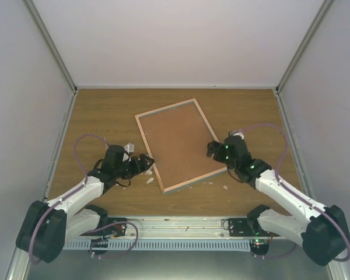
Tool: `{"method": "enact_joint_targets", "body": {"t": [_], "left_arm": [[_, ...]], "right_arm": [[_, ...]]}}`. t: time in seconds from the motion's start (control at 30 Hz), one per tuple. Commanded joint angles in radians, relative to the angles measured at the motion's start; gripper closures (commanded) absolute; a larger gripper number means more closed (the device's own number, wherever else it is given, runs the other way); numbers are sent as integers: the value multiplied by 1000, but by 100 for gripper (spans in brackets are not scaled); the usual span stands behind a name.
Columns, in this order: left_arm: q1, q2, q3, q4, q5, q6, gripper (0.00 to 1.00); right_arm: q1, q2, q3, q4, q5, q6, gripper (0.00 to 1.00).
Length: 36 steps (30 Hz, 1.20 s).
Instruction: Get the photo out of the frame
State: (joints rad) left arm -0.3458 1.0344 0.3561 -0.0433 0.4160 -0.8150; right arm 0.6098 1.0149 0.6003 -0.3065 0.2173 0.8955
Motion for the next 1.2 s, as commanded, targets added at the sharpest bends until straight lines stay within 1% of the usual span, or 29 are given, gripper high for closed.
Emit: {"method": "enact_joint_targets", "body": {"t": [0.0, 0.07, 0.2, 0.33, 0.5, 0.67, 0.87, 1.17], "left_arm": [[-25, 71, 68, 4, -67, 47, 7], [-32, 109, 94, -2, -82, 60, 7], [-51, 169, 136, -3, -114, 67, 4], [-59, 239, 179, -18, -143, 92, 3], [-74, 333, 221, -30, -165, 114, 1], [-116, 409, 272, -41, -172, 134, 1], [-159, 468, 330, -72, -180, 161, 1], [-200, 461, 352, -128, -223, 185, 1]], "right_arm": [[-219, 65, 49, 69, -191, -414, 0], [-302, 134, 66, 127, -302, -472, 0], [-385, 298, 121, 199, -411, -533, 0], [-411, 439, 155, 232, -459, -561, 0], [-411, 507, 134, 235, -477, -583, 0], [-408, 500, 85, 229, -525, -589, 0], [-357, 469, 34, 201, -579, -585, 0], [-209, 266, -91, 181, -597, -452, 0]]}}
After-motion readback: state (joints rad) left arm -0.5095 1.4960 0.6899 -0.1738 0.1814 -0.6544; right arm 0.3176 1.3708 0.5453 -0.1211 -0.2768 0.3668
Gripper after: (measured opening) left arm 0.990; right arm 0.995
